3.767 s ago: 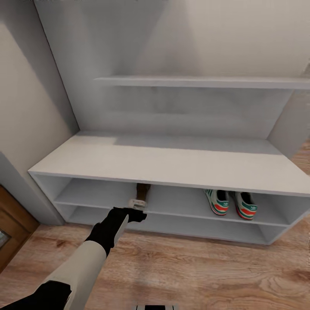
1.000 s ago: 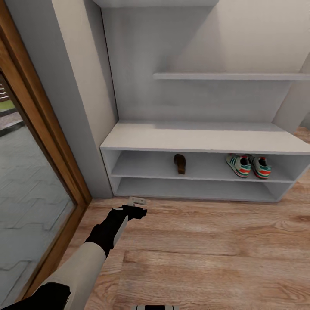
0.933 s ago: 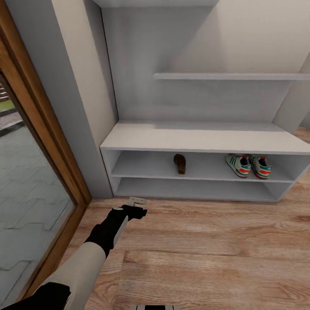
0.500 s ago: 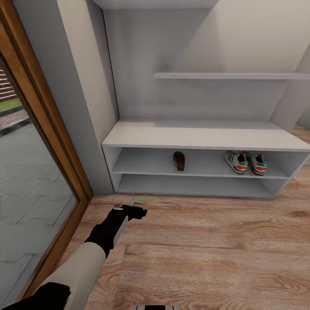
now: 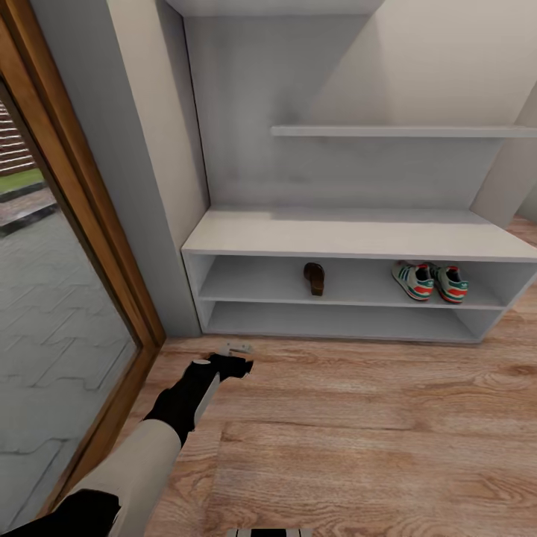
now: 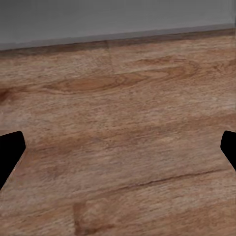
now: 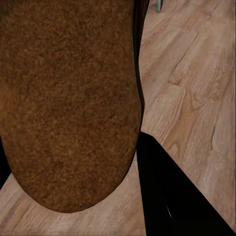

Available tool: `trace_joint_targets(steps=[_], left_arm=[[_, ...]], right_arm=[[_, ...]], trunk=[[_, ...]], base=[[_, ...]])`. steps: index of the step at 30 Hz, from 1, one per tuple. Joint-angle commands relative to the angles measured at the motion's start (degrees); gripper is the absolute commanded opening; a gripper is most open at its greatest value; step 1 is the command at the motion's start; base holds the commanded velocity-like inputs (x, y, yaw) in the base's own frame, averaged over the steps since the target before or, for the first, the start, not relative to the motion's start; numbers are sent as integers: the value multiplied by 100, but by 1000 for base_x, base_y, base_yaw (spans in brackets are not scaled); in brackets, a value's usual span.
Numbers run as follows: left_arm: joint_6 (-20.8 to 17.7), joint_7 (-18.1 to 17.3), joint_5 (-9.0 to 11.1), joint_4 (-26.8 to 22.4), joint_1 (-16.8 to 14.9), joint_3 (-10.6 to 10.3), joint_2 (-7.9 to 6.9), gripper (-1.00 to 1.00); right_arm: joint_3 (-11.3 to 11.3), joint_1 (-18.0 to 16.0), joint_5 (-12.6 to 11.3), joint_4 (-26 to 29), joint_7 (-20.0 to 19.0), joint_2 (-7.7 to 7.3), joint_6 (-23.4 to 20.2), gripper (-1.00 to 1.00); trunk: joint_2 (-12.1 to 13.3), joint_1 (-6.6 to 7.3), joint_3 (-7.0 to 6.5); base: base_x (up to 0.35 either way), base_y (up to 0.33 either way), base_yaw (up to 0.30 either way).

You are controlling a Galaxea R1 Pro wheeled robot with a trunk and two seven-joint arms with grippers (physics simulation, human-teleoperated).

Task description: Pick up the two gym shoes and the two sandals from the corridor floor and place them onto the hallstand (shoe rack) in the corridor, making sure they are on the rack and not on the floor. Arrange them so the two gym shoes are next to each other and the two sandals are next to each other.

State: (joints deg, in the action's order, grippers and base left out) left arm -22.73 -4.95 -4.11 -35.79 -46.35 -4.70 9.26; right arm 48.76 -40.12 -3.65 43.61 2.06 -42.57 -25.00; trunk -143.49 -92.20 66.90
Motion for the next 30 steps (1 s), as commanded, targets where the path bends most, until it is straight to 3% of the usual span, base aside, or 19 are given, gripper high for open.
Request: trace_joint_targets(steps=[1,2,5,6,10,11,12,13,14,15,17,20,21,22,25,27,28,30], left_arm=[[186,-34,15,-10,9,4,-49,100],[642,-47,125,-10,68,4,-105,100],[1270,-126,240,-8,210,4,-183,100],[1582,-331,281,-7,311,4,-286,100],[1878,-1794,327,-7,424,4,-782,100],[1911,-2459,334,-7,438,4,-965,100],[1920,-2654,335,-7,440,4,-1013,100],[1961,-3141,338,-7,446,4,-1116,100],[2009,-3396,339,-7,448,4,-1158,100],[2118,-3693,340,-4,452,4,-1198,100],[2306,-3957,335,3,473,8,-1226,100],[2612,-4258,334,7,622,12,-1406,100],[2712,-4531,339,3,678,13,-1574,100],[2719,-4561,339,3,682,13,-1586,100],[2737,-4648,334,2,694,6,-1622,100],[2738,-4657,333,2,696,1,-1618,100],[2739,-4662,328,2,697,-2,-1610,100],[2739,-4663,325,2,698,-3,-1606,100]], right_arm=[[2,-4,88,7,29,1,-31,-100],[2,-4,292,7,26,5,-31,-100],[2,-4,460,4,18,48,-28,-100],[2,-4,516,-2,12,121,-25,-100],[2,-4,568,-7,6,503,-23,-100],[0,-4,572,-9,3,704,-22,-100],[-1,-4,574,-9,1,776,-22,-100],[-19,-4,579,-8,-1,1010,-22,-100],[-83,-4,581,-6,-2,1171,-22,-100],[-320,-4,583,-4,-3,1417,-22,-100],[-876,-4,580,-6,-3,1740,-22,-100],[-1957,-4,573,-9,-3,2367,-22,-100],[-2655,-4,580,-5,0,2969,-24,-100],[-2777,-4,581,-6,1,3072,-25,-100],[-3538,-4,577,0,4,3588,-31,-100],[-3846,-4,575,3,5,3773,-44,-100],[-4079,-4,571,5,3,3971,-193,-100],[-4238,-4,570,6,-3,4189,-584,-100]], trunk=[[-2,1,5],[-2,1,5],[-2,1,5],[-2,1,5],[-2,1,5],[-2,1,5],[-2,1,5],[-2,1,5],[-2,1,5],[-2,1,5],[-2,1,5],[-2,1,5],[-2,1,5],[-2,1,5],[-2,1,5],[-2,1,5],[-2,1,5],[-2,1,5]], base=[[0,5,0],[0,3,0],[0,2,0],[0,0,0],[0,0,0],[0,0,0],[0,0,0],[0,0,0],[0,0,0],[0,0,0],[0,0,0],[0,0,0],[0,0,0],[0,0,0],[0,0,0],[0,0,0],[0,0,0],[0,0,0]])
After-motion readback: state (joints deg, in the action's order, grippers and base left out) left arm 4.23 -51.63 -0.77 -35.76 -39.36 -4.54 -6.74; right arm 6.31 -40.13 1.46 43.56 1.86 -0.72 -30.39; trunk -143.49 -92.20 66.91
